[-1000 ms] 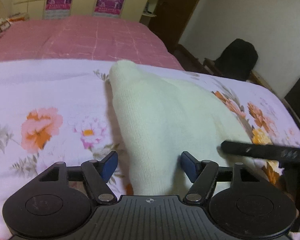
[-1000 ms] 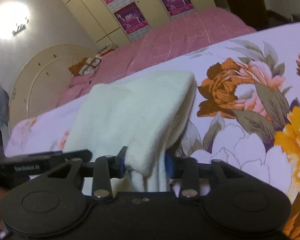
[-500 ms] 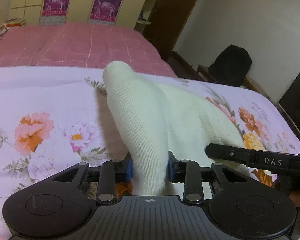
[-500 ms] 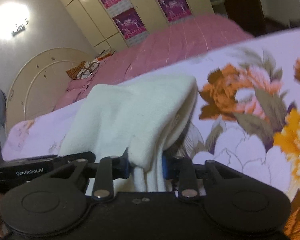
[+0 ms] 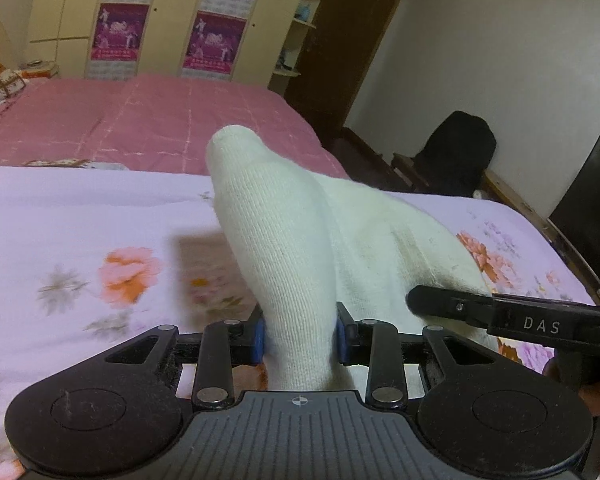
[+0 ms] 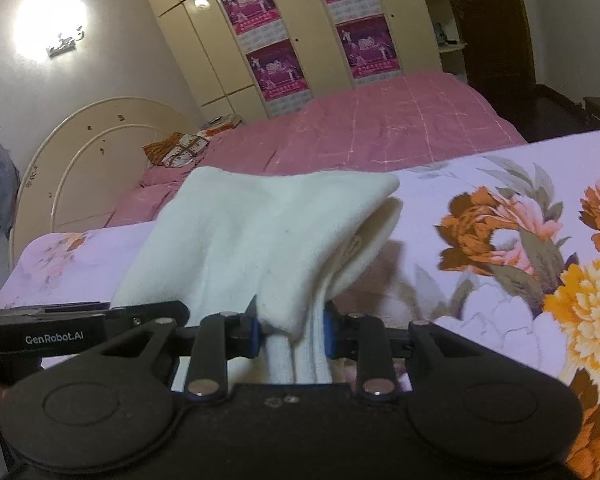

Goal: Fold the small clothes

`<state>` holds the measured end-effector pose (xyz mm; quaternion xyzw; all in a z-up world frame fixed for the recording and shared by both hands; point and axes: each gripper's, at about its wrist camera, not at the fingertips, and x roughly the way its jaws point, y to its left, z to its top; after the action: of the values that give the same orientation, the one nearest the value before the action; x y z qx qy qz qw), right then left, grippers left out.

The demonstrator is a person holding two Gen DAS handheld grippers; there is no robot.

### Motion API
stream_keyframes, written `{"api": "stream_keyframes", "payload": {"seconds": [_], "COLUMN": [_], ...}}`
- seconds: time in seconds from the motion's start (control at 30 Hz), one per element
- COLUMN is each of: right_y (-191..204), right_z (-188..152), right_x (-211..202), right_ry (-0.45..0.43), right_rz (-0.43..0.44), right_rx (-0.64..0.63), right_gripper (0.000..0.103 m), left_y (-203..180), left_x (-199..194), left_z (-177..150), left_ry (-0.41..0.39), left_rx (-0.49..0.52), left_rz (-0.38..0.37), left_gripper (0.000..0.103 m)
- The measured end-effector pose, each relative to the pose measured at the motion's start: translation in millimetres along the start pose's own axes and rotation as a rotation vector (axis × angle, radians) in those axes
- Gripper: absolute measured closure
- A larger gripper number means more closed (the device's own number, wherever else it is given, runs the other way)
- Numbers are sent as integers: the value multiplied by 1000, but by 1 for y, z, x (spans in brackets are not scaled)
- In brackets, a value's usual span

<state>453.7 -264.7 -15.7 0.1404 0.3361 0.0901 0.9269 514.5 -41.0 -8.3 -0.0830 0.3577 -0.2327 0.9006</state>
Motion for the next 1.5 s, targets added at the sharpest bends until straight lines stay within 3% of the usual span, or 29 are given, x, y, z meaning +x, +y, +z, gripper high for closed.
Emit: {"api": "stream_keyframes", "payload": {"seconds": [0.47, 0.7, 0.9, 1.1, 1.2, 1.27, 1.3, 1.4, 1.5], "right_y": [114, 162, 188, 186, 175, 166, 163, 149, 139], "right_z": [-40, -74, -98, -117, -125, -126, -127, -133, -132], "right_x": [-1, 29, 43, 52, 56, 57, 58, 58, 57], "right_ry": [25, 89, 142, 187, 198, 202, 203, 205, 220], "right_rz": [105, 155, 165, 142, 153, 169, 177, 214, 245], "right_rx": [5, 7, -18, 8, 66, 116, 138, 229, 303], "right_gripper": [76, 76, 76, 75, 73, 72, 72, 72, 67], "left_y": [79, 126, 158, 176, 177, 179, 183, 198, 203], "left_x": [-114, -142, -142, -132, -128, -129, -131, -141, -163], "left_z": [-36, -71, -104, -128, -130, -132, -133, -136, -132], "left_ry": [5, 28, 53, 59, 60, 64, 62, 57, 12], "left_rx": [-5, -66, -131, -202, -188, -176, -170, -186, -179], "left_rz": [107, 155, 142, 88, 82, 107, 118, 83, 113], "left_gripper": [70, 70, 70, 68, 61, 37, 34, 33, 33]}}
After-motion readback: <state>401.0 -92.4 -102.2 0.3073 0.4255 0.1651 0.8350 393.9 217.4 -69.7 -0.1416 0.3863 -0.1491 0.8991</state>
